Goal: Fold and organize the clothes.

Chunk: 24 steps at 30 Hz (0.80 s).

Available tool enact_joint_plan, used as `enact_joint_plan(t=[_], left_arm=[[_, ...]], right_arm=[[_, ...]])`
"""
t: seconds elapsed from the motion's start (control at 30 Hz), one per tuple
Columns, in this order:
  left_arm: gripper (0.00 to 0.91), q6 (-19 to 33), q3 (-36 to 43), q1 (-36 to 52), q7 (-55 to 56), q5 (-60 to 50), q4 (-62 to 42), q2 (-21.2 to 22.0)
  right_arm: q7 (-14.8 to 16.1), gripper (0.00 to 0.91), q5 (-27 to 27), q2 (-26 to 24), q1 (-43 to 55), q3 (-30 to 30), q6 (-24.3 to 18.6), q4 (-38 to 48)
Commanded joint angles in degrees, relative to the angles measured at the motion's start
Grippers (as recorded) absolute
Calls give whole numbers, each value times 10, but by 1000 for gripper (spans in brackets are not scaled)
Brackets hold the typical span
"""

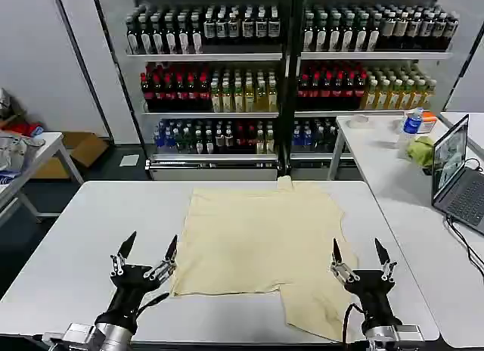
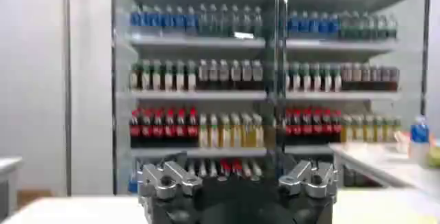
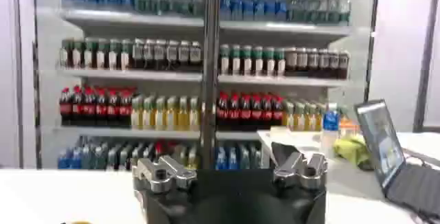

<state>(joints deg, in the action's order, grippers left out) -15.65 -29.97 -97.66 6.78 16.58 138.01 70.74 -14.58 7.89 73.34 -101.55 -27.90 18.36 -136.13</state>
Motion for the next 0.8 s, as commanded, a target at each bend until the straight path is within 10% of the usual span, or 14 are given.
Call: enact_joint_plan(t=[0.03,0.8], left_arm=[[907,-175,-2,-15,-19,6,-20,-12],[907,-175,29,29,-38,-29,-111,-17]], right_arm=[[4,907,-6,-4,-41,2,71,-2],[5,907,-30,5,-77,12,82,45]])
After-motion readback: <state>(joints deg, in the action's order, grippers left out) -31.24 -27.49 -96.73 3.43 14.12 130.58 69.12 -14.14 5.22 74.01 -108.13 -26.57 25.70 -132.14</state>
